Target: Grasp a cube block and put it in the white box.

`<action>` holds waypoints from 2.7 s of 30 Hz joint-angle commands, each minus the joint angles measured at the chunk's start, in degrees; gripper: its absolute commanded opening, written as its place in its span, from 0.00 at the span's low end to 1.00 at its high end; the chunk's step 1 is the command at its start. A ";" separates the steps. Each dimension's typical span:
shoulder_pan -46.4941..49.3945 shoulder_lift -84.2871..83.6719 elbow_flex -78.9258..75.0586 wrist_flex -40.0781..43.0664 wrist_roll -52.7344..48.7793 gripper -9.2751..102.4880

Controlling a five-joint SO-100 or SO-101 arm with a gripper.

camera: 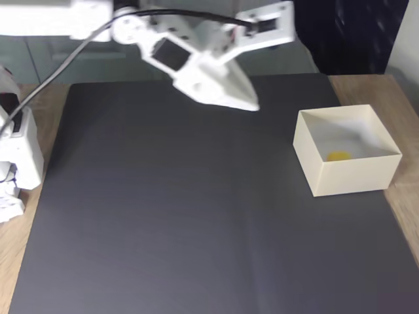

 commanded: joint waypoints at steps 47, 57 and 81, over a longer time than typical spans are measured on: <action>0.79 77.61 55.81 37.97 -6.68 0.08; 2.37 77.70 55.90 48.34 -11.16 0.09; 1.67 77.70 55.90 50.54 -20.48 0.09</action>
